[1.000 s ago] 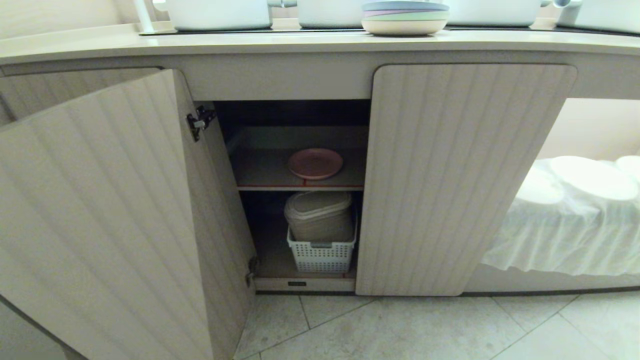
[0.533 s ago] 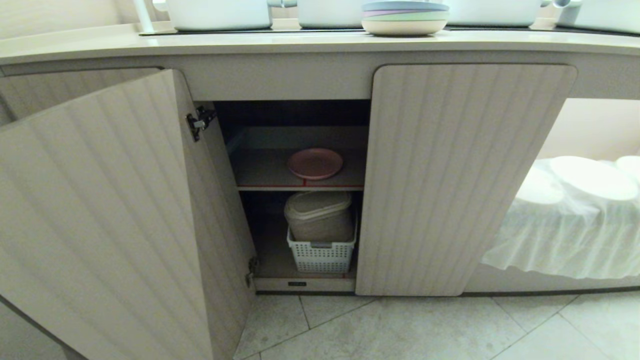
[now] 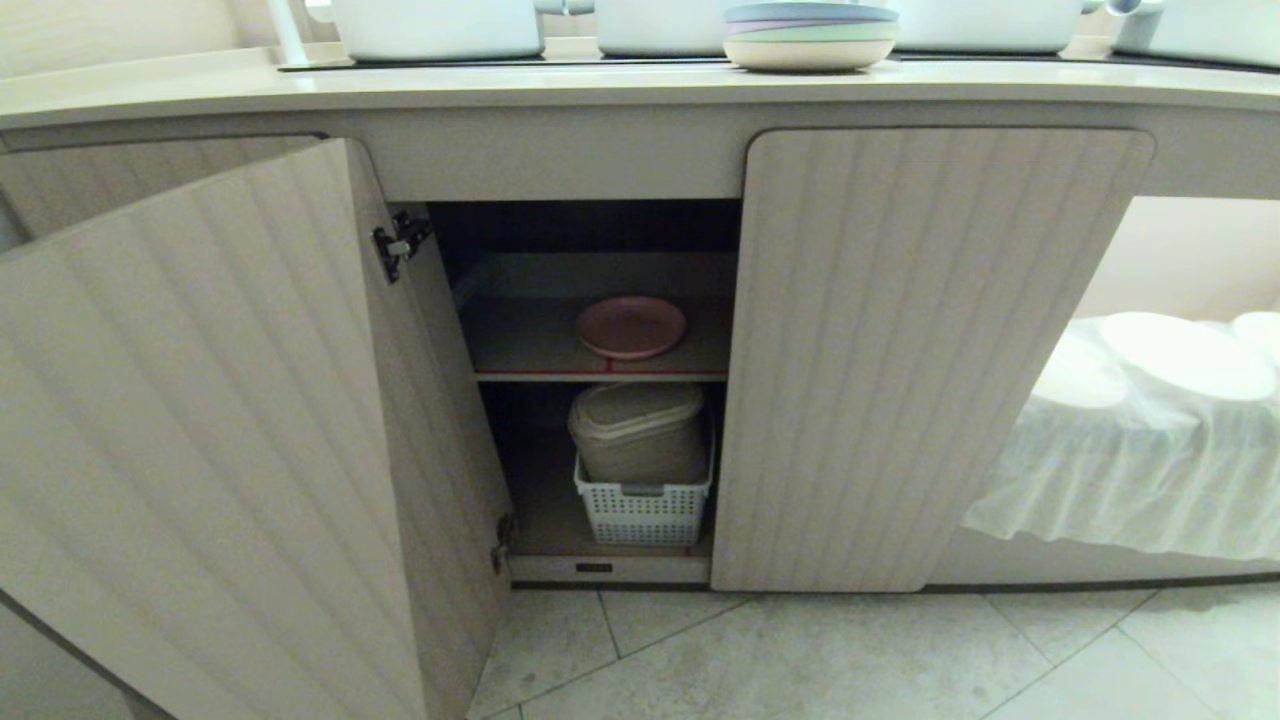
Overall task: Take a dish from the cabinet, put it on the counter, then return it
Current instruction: Close the cabinet door
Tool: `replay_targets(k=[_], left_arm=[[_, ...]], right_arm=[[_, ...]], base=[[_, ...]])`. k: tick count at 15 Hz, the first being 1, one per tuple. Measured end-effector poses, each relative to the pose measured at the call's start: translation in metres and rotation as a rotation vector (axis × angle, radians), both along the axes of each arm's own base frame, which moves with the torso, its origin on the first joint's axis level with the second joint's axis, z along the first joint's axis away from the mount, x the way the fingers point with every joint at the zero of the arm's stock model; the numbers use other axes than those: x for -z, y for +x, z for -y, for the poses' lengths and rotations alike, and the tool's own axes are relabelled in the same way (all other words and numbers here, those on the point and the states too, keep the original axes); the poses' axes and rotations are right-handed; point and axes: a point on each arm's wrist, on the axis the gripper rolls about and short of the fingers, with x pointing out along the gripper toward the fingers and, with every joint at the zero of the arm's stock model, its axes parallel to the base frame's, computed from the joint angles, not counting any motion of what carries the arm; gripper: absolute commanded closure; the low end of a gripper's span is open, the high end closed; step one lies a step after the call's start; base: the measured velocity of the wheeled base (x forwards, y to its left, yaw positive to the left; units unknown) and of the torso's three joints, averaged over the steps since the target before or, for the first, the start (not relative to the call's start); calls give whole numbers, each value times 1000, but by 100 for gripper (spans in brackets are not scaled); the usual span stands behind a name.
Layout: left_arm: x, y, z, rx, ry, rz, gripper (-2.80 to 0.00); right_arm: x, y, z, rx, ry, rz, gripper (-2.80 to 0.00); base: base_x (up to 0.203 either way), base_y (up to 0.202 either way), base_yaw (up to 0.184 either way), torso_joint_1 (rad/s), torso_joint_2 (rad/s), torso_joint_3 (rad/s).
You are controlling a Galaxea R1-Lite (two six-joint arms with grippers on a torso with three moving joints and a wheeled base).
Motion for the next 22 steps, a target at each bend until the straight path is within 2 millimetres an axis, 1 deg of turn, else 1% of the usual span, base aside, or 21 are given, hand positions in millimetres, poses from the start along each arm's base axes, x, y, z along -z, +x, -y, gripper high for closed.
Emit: replay_targets(k=[5, 9, 12, 16, 19, 22], left_arm=[[-15, -6, 0, -22, 74, -17, 0], [-28, -1, 0, -22, 73, -50, 0], [-40, 8, 0, -18, 66, -101, 0], [-52, 30, 0, -10, -11, -161, 0], [-55, 45, 0, 17, -87, -189, 0], [-55, 58, 1, 34, -122, -232, 0]], right_arm=[[0, 0, 0, 0, 0, 0, 0], [0, 0, 0, 0, 0, 0, 0], [0, 0, 0, 0, 0, 0, 0], [0, 0, 0, 0, 0, 0, 0], [0, 0, 0, 0, 0, 0, 0], [0, 0, 0, 0, 0, 0, 0]], base=[[0, 0, 0, 0, 0, 0], [0, 0, 0, 0, 0, 0], [0, 0, 0, 0, 0, 0], [0, 0, 0, 0, 0, 0], [0, 0, 0, 0, 0, 0], [0, 0, 0, 0, 0, 0]])
